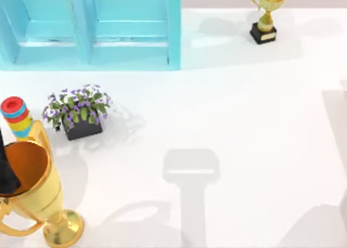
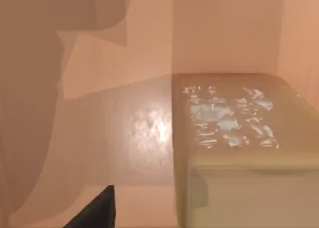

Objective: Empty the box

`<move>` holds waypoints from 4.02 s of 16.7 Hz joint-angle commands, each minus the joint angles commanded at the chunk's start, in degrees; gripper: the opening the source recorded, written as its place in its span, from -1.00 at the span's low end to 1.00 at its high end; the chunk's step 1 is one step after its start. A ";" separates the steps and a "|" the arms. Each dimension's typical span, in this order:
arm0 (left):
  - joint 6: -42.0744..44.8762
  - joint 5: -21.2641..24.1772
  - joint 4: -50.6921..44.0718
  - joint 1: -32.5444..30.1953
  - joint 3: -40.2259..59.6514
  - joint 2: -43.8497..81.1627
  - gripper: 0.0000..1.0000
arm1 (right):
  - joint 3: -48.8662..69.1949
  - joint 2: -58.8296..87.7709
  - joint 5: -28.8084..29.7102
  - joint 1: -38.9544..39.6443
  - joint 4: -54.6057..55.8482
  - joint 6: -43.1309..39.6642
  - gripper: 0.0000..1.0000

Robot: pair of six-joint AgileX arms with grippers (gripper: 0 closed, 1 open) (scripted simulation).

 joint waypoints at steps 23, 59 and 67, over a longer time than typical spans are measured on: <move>0.00 0.00 0.00 0.00 0.00 0.00 1.00 | -7.67 3.08 0.01 -0.06 10.74 -0.01 -0.96; 0.00 0.00 0.00 0.00 0.00 0.00 1.00 | 30.13 11.91 0.71 20.33 -18.87 18.79 -1.00; 0.00 0.00 0.00 0.00 0.00 0.00 1.00 | 48.89 31.62 0.68 43.85 -17.93 41.96 -1.00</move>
